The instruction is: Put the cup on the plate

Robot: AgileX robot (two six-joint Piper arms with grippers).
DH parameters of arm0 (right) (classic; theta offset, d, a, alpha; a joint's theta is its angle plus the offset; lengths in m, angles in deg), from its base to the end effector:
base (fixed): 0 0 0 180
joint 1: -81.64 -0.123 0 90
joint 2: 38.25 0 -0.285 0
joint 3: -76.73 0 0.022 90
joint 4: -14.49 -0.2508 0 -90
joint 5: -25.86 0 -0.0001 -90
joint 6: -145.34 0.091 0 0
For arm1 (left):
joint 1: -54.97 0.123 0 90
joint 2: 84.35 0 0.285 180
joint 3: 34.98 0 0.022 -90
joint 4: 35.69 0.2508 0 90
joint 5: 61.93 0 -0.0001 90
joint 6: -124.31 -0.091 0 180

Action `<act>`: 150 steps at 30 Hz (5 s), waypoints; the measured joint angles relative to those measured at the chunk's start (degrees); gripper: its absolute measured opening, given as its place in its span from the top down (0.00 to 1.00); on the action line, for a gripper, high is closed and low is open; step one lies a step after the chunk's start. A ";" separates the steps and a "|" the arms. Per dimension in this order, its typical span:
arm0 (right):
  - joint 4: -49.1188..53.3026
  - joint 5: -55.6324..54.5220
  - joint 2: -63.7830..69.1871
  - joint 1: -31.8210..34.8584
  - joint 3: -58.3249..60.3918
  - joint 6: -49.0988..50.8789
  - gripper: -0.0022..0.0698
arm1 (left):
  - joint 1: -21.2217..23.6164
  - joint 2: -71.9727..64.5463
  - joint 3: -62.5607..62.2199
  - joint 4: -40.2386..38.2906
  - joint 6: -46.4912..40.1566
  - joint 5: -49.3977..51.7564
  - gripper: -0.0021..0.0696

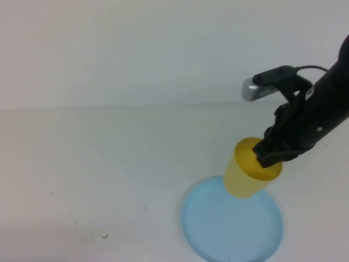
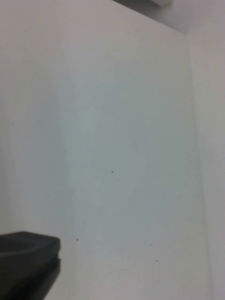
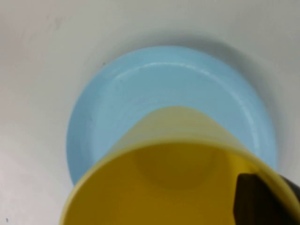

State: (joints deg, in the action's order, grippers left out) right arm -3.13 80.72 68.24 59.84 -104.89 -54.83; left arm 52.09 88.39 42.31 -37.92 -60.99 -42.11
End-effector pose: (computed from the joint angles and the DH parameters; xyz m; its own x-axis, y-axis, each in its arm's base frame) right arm 0.3271 0.1551 0.2712 -0.7751 -0.4878 -0.4016 -0.5849 0.7943 0.1642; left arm 0.0529 -0.0039 0.1821 -0.2437 0.0682 -0.9674 0.0767 0.9958 0.0508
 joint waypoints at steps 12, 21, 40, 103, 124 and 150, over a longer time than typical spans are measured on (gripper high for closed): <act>2.49 -7.73 9.24 -4.83 5.48 3.76 0.93 | 0.00 0.00 0.00 0.00 0.00 0.00 0.97; 3.15 -7.73 10.50 -4.83 5.37 3.76 0.82 | 0.00 -0.08 0.00 0.00 0.00 0.00 0.97; 16.20 2.92 2.39 -4.92 -10.01 10.29 0.49 | 0.00 -0.08 0.00 0.00 0.00 0.00 0.97; 8.19 -36.80 -84.98 21.93 49.45 23.13 0.97 | 0.00 -0.12 0.00 0.10 0.00 0.00 0.97; 12.97 -44.23 -99.33 21.93 80.35 23.20 0.97 | 0.00 -0.12 0.00 0.22 0.00 0.00 0.97; 21.31 -34.26 -99.33 21.93 80.35 23.20 0.97 | 0.00 -0.12 0.00 0.22 0.00 0.00 0.97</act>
State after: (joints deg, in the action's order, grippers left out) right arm 18.18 46.46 -31.09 81.77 -24.54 -31.62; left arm 52.09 88.27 42.31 -37.69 -60.99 -42.11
